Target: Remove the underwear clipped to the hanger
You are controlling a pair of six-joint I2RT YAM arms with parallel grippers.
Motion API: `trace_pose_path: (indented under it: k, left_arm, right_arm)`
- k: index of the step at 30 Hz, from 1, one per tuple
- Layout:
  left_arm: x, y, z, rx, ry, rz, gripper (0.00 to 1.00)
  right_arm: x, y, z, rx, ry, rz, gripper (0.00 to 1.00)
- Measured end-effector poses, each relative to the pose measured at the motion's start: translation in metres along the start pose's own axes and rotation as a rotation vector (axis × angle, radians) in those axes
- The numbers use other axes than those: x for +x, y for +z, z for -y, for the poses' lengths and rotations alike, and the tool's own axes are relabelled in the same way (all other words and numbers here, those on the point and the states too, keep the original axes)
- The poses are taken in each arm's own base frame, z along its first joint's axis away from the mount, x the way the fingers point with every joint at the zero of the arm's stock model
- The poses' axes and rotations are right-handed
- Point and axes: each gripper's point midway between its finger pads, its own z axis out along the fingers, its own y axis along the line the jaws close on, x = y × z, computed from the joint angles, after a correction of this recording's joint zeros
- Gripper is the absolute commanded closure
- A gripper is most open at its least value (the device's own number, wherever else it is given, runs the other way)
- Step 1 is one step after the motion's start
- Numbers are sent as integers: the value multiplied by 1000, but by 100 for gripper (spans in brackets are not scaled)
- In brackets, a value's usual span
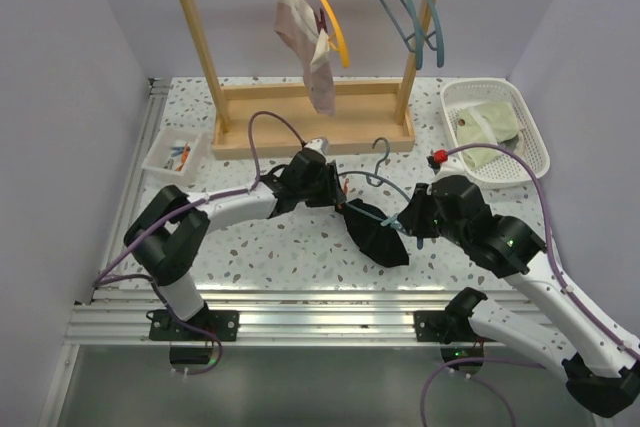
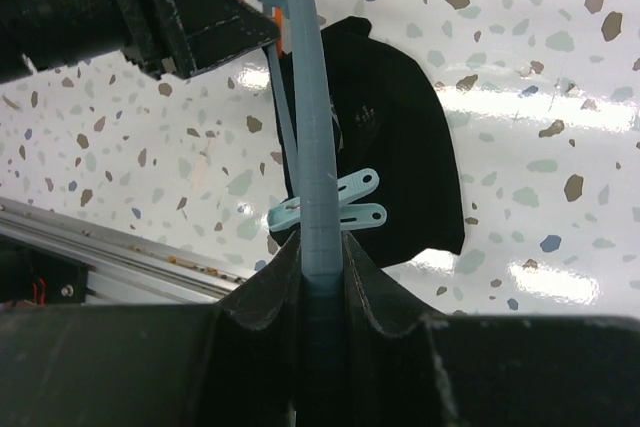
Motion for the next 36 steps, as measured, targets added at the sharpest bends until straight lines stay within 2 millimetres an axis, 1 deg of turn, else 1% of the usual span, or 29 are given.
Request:
trace_pose_path:
  k: [5,9,10,13,18,20,21,22,23,24,25,28,31,33,36]
  left_arm:
    - [15,-19,-17,18,-56,43,48]
    - [17,-26,-22,49,-113,78,46]
    - [16,-27,-23,65,-139,94,45]
    - [23,-30,-30,103,-221,111,44]
    - [42,-34,-46,147,-395,128,44]
    - [48,-36,-47,180,-468,132,44]
    - [49,-38,-46,198,-504,136,42]
    - [50,-40,-45,216,-532,138,34]
    - [49,-41,-44,231,-554,141,27]
    - [48,-43,-41,245,-574,141,18]
    - [45,-43,-38,257,-587,143,0]
    - [27,-43,-22,313,-638,136,0]
    - [-1,-37,4,388,-681,113,0]
    - [-16,-34,18,429,-705,94,0]
    - [-26,-27,29,455,-736,44,0]
  right_arm:
    - [1,-1,0,5,21,-2,100]
    - [1,-1,-2,4,39,-2,100]
    - [1,0,-1,10,43,3,100]
    - [0,0,0,16,52,8,100]
    - [-6,0,8,58,60,41,100]
    - [-7,0,10,64,60,48,100]
    - [-8,0,10,67,59,50,100]
    - [-8,0,11,70,60,51,100]
    - [-8,0,11,70,59,51,100]
    - [-8,0,11,69,57,51,100]
    - [-8,0,11,70,55,51,100]
    - [-5,1,13,72,44,46,100]
    - [-1,2,16,72,23,44,100]
    - [0,3,17,70,8,43,100]
    - [3,3,19,68,-15,39,100]
